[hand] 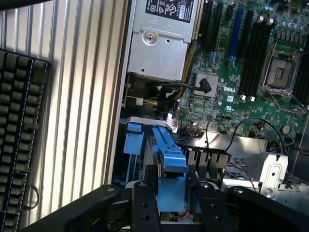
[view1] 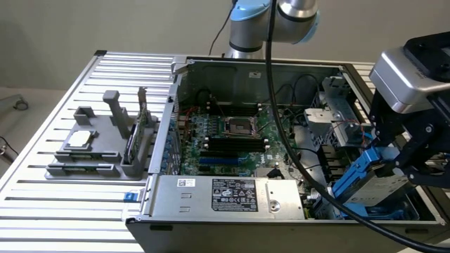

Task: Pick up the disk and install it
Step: 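Insert the disk into the insertion slot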

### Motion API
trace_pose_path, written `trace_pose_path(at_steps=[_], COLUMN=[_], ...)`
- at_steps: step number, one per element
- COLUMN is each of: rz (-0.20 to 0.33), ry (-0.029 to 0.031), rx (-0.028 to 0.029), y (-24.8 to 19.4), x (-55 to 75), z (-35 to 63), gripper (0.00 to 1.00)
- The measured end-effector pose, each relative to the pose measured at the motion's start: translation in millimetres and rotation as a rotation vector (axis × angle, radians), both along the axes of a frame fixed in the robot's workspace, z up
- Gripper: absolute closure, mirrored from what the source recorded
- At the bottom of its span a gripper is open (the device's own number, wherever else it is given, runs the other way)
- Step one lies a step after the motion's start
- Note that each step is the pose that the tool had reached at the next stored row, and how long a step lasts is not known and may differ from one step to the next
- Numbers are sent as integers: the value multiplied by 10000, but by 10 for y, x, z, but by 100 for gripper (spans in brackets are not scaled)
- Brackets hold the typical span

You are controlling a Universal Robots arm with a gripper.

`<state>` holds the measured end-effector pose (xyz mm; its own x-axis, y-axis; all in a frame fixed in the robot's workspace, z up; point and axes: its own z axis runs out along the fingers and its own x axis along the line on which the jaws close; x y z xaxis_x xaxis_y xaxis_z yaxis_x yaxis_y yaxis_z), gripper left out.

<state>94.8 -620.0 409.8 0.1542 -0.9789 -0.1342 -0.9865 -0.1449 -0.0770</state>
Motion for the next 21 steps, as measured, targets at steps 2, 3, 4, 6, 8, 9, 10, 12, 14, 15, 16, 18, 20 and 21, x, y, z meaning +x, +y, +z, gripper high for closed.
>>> trace_pose_path(at_steps=[2,3,4,6,8,9,10,12,14,15,16,18,20,21], rz=[16,23,30,43,54,58,60,60,59,61,61,61,61,62], ry=[-1,-1,-1,-1,-1,-1,-1,0,-1,-1,0,-1,-1,-1], rx=[0,0,0,-1,0,0,0,1,-1,1,0,-4,-16,-14], y=[-3,-4,-4,-6,-7,-8,-8,-8,-9,-9,-8,-9,-6,-4], x=[-4,-5,-6,-7,-7,-8,-8,-5,6,14,22,37,60,79], z=[0,0,0,0,0,0,0,-1,-5,-10,-15,-31,-57,-76], gripper=[55,55,47,47,47,47,47,47,47,47,50,56,69,69])
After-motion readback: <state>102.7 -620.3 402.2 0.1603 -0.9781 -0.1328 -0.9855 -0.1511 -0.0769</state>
